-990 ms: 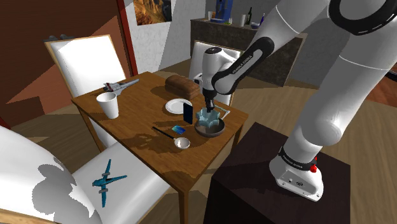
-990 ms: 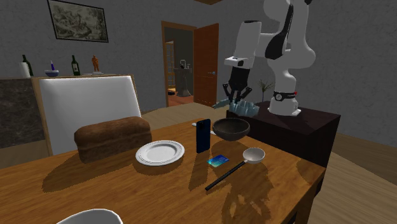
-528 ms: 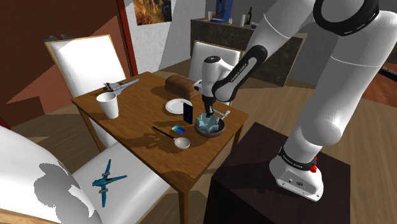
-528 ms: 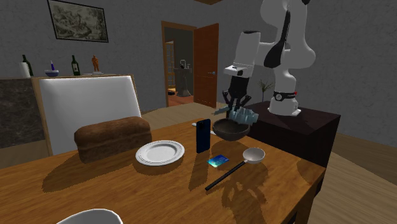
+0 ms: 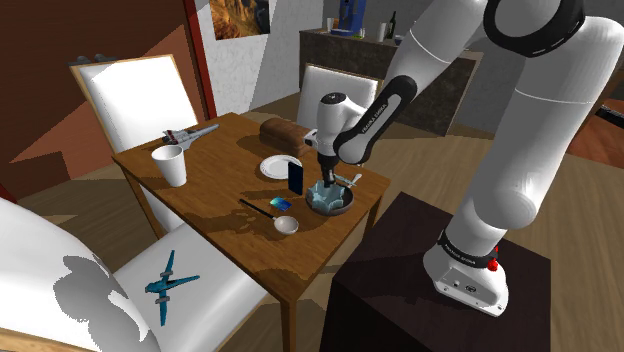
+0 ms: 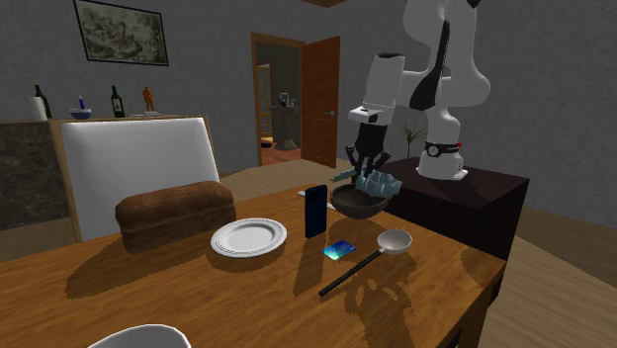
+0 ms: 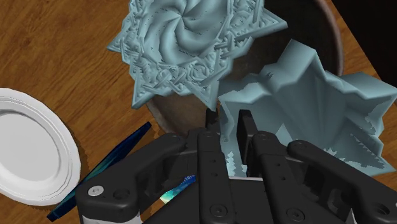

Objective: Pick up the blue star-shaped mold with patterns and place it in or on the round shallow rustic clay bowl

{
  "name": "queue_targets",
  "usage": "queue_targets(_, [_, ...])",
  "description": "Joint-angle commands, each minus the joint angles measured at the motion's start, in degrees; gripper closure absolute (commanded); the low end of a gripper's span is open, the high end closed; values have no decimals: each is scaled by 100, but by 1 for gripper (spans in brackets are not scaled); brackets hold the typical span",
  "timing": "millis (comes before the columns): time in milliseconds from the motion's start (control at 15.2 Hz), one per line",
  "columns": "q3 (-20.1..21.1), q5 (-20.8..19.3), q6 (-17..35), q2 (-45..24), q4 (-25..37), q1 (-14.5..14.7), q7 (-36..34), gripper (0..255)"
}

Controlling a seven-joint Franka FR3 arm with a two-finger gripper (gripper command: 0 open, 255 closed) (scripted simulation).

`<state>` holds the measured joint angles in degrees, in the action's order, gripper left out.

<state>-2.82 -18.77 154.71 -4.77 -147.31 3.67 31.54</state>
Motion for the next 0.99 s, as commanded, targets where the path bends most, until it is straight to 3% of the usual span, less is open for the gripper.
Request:
queue_targets(0, [0, -1, 2, 0, 1, 0, -1, 255])
queue_targets(66, [0, -1, 2, 0, 1, 0, -1, 0])
queue_targets(396, [0, -1, 2, 0, 0, 0, 0, 0])
queue_targets(660, [106, 336, -778, 776, 5, 67, 237, 0])
queue_targets(924, [101, 336, -778, 776, 5, 71, 237, 0])
